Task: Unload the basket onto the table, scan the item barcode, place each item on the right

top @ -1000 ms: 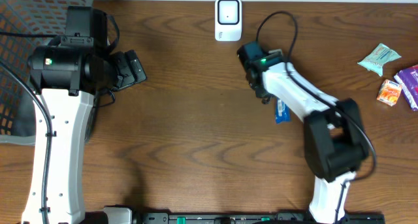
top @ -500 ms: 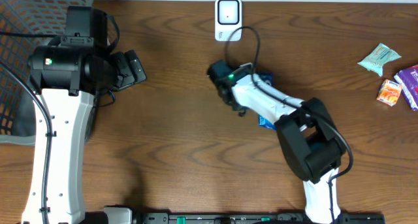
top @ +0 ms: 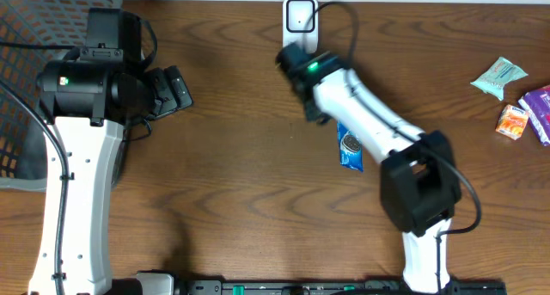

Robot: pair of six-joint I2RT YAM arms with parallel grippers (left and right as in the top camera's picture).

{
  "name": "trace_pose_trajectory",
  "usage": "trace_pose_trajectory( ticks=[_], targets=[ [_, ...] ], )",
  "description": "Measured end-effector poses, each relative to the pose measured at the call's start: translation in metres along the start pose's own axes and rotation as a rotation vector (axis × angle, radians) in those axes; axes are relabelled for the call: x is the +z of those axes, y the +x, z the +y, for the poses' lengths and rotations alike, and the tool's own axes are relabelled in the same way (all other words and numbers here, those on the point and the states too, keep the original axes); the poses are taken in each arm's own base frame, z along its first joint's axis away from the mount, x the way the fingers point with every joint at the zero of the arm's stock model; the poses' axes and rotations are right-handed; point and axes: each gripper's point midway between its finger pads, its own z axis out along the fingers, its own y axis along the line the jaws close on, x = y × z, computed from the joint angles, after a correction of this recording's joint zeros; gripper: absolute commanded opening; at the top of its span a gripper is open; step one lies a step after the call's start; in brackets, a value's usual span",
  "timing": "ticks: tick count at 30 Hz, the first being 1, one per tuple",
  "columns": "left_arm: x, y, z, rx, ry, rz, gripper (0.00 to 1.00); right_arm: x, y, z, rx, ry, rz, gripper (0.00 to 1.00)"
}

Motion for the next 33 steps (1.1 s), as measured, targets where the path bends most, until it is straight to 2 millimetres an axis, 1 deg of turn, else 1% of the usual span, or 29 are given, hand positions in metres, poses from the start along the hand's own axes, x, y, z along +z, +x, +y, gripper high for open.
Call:
trace_pose_trajectory(
  ticks=[1, 4, 6, 8, 9, 12, 15, 19, 23, 24, 25, 27, 29, 30, 33],
  targets=[
    [0.000, 0.000, 0.000, 0.000, 0.000, 0.000, 0.98, 0.005, -0.002, -0.006, 0.012, -0.033, 0.030, 0.76],
    [0.000, 0.000, 0.000, 0.000, 0.000, 0.000, 0.98, 0.021, 0.000, -0.021, 0.044, -0.163, 0.135, 0.67],
    [0.000, 0.000, 0.000, 0.000, 0.000, 0.000, 0.98, 0.030, 0.005, -0.031, 0.077, -0.243, 0.204, 0.68],
    [0.000, 0.000, 0.000, 0.000, 0.000, 0.000, 0.98, 0.037, 0.016, -0.037, 0.092, -0.299, 0.270, 0.73],
    [0.000, 0.000, 0.000, 0.000, 0.000, 0.000, 0.98, 0.040, 0.021, -0.038, 0.093, -0.313, 0.293, 0.74],
    [0.000, 0.000, 0.000, 0.000, 0.000, 0.000, 0.98, 0.050, 0.042, -0.032, 0.072, -0.356, 0.355, 0.74],
    [0.000, 0.000, 0.000, 0.000, 0.000, 0.000, 0.98, 0.060, 0.050, -0.019, 0.048, -0.393, 0.355, 0.69],
    [0.000, 0.000, 0.000, 0.000, 0.000, -0.001, 0.98, 0.071, 0.046, -0.002, 0.033, -0.434, 0.295, 0.55],
    [0.000, 0.000, 0.000, 0.000, 0.000, 0.000, 0.98, 0.078, 0.042, 0.004, 0.032, -0.446, 0.251, 0.52],
    [0.000, 0.000, 0.000, 0.000, 0.000, 0.000, 0.98, 0.079, 0.041, 0.003, 0.034, -0.443, 0.243, 0.49],
    [0.000, 0.000, 0.000, 0.000, 0.000, 0.000, 0.98, 0.079, 0.040, 0.002, 0.037, -0.438, 0.232, 0.44],
    [0.000, 0.000, 0.000, 0.000, 0.000, 0.000, 0.98, 0.081, 0.040, 0.000, 0.038, -0.424, 0.218, 0.28],
    [0.000, 0.000, 0.000, 0.000, 0.000, 0.000, 0.98, 0.083, 0.039, -0.002, 0.045, -0.414, 0.202, 0.08],
    [0.000, 0.000, 0.000, 0.000, 0.000, 0.000, 0.98, 0.084, 0.039, -0.002, 0.051, -0.413, 0.195, 0.01],
    [0.000, 0.000, 0.000, 0.000, 0.000, 0.000, 0.98, 0.083, 0.037, 0.000, 0.078, -0.419, 0.186, 0.01]
  ],
)
